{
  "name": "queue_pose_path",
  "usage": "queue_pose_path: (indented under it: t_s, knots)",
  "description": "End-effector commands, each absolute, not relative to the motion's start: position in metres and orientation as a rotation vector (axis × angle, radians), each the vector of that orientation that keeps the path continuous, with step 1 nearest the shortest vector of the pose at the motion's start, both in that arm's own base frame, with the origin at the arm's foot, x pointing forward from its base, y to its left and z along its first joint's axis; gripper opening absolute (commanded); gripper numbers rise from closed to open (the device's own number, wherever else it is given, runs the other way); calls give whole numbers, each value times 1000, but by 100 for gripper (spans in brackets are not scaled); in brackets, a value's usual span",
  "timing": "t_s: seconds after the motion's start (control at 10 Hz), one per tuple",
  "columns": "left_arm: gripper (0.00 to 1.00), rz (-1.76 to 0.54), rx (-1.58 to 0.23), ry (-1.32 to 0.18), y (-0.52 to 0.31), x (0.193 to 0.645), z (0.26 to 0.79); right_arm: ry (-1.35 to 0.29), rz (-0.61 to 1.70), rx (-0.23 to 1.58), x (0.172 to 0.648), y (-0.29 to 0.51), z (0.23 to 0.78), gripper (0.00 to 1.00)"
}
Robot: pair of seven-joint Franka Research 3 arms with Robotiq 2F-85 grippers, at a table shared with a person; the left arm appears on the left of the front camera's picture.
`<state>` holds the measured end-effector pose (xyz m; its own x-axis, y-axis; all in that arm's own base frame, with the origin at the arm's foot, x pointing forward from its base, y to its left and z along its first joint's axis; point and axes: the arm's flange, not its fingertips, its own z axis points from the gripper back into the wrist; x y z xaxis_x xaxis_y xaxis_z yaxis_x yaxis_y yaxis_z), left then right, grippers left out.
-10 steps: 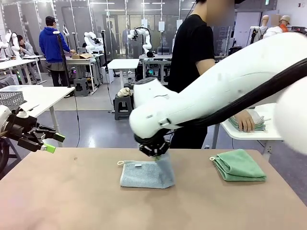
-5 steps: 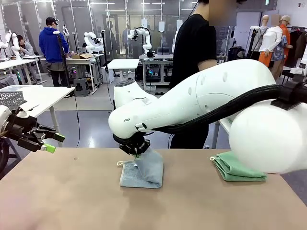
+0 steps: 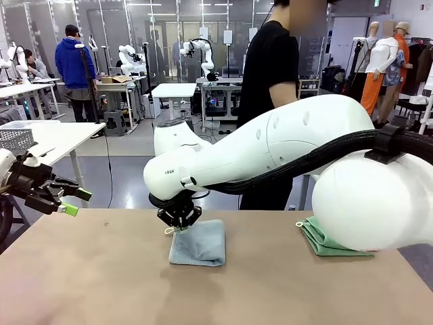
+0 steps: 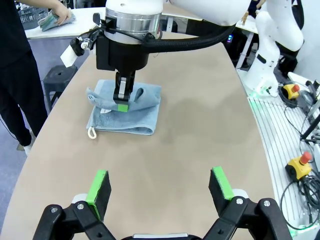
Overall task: Fold the towels and place them in the basket.
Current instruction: When a person lays out a Towel with hook on the table, fold it in half twice.
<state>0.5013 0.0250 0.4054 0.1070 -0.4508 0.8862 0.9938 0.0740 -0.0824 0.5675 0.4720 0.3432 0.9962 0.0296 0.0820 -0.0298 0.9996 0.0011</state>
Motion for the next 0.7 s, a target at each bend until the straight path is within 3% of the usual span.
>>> queue_pose_path:
  t_s: [0.0,0.1,0.2,0.3,0.4,0.5,0.6]
  knots:
    - [100,-1289,-859,-818,25,498,407,-54,41,35,576,474,347,24]
    - [100,-1289,-859,-818,25,498,407,-71,37,49,576,473,348,26]
    - [100,-1289,-859,-818,25,498,407,-69,33,66,575,472,349,44]
    - [100,-1289,-859,-818,25,498,407,-61,25,72,575,471,351,46]
    - [100,-1289,-859,-818,25,498,407,-50,25,81,572,467,356,64]
    - [100,-1289,-859,-818,25,498,407,-35,38,73,567,459,361,66]
    - [100,-1289,-859,-818,25,498,407,-32,27,94,564,442,366,84]
